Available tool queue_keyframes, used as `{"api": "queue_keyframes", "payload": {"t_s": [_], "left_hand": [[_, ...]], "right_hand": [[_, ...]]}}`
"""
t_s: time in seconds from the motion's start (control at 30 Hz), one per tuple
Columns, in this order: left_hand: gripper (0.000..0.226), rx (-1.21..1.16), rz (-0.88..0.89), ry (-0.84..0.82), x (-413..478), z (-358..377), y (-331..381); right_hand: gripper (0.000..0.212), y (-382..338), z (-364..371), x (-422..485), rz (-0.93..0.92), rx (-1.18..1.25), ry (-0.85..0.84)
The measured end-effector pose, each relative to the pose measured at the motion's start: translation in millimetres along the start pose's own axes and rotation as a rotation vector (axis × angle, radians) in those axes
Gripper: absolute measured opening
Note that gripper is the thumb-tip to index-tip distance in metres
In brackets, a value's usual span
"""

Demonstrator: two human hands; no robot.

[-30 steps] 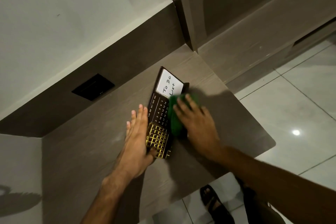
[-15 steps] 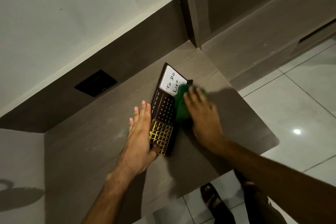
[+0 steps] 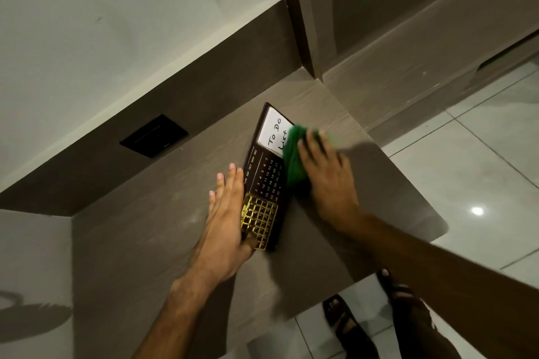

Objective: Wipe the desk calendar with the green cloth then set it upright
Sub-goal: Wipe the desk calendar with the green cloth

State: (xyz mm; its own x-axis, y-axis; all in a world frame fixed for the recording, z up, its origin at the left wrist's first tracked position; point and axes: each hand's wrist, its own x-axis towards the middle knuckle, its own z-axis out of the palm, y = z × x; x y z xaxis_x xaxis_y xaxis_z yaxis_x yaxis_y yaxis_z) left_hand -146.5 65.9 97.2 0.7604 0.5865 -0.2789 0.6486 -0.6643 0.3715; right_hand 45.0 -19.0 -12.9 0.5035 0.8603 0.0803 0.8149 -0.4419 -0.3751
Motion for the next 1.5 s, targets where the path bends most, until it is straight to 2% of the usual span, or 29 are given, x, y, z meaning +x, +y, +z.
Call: {"api": "queue_keyframes", "payload": {"t_s": [0.07, 0.13, 0.2, 0.3, 0.37, 0.5, 0.6, 0.67, 0.73, 0.8, 0.87, 0.9, 1.0, 1.1, 1.2, 1.3, 1.37, 1.5], "left_hand": [[0.129, -0.009, -0.002, -0.005, -0.2, -1.0, 0.1], [0.129, -0.010, -0.003, -0.008, 0.4, -1.3, 0.0], [0.129, -0.004, -0.007, 0.003, 1.1, -1.1, -0.2], [0.127, -0.002, -0.002, 0.010, 1.3, -0.6, 1.5], [0.127, -0.006, -0.006, 0.000, 0.6, -1.4, 2.3], [0.127, -0.018, -0.011, -0.017, 0.3, -3.3, 2.8], [0.127, -0.015, -0.007, -0.017, 0.3, -3.2, 2.5], [0.128, -0.010, -0.008, -0.020, 0.6, -2.7, 0.7], [0.128, -0.015, -0.011, -0.013, 0.6, -1.8, -1.1], [0.128, -0.010, -0.008, -0.009, 0.9, -0.7, -1.2], [0.128, -0.009, -0.009, -0.012, 0.6, -0.1, -0.9], [0.128, -0.011, -0.010, -0.014, 0.7, 0.0, -0.9], [0.128, -0.016, -0.020, -0.014, 0.8, -0.7, -1.4], [0.127, -0.018, -0.026, -0.016, 1.3, -0.4, -1.6], [0.129, -0.016, -0.025, -0.010, 1.6, 0.4, -3.3], [0.131, -0.014, -0.010, -0.012, 1.0, 1.5, -4.2], [0.130, -0.014, -0.009, -0.010, 0.9, 1.2, -4.4], [0.129, -0.026, -0.017, -0.020, 0.9, -1.0, -2.6]], "right_hand": [[0.097, 7.3, -16.2, 40.5, 0.177, -0.003, 0.046], [0.093, 1.0, -17.4, 51.8, 0.229, -0.001, 0.080], [0.094, -15.9, -5.7, 24.7, 0.149, 0.010, 0.062], [0.088, -39.8, 18.5, -44.4, -0.067, 0.046, -0.014], [0.089, -36.6, 20.7, -54.5, -0.144, 0.044, -0.028], [0.106, -3.9, -1.9, 19.1, 0.087, -0.040, -0.016], [0.090, 3.5, -15.8, 58.9, 0.241, -0.047, 0.045], [0.095, -8.0, -9.5, 47.1, 0.216, -0.014, 0.034], [0.104, -25.9, 4.6, 7.4, 0.117, 0.015, -0.020], [0.098, -41.9, 18.1, -39.9, -0.022, 0.064, -0.056], [0.093, -40.2, 21.2, -50.7, -0.091, 0.077, -0.041], [0.094, -33.6, 17.5, -39.0, -0.073, 0.060, -0.042], [0.102, -9.3, 0.2, 24.0, 0.141, -0.002, 0.009], [0.085, 1.3, -17.6, 73.1, 0.283, -0.052, 0.065], [0.089, -15.1, -8.0, 49.2, 0.223, -0.008, 0.052], [0.101, -34.7, 10.5, -16.8, 0.058, 0.058, -0.030], [0.103, -27.8, 13.3, -19.9, -0.004, 0.052, -0.044], [0.090, -3.2, -4.3, 54.2, 0.192, -0.045, 0.019]]}}
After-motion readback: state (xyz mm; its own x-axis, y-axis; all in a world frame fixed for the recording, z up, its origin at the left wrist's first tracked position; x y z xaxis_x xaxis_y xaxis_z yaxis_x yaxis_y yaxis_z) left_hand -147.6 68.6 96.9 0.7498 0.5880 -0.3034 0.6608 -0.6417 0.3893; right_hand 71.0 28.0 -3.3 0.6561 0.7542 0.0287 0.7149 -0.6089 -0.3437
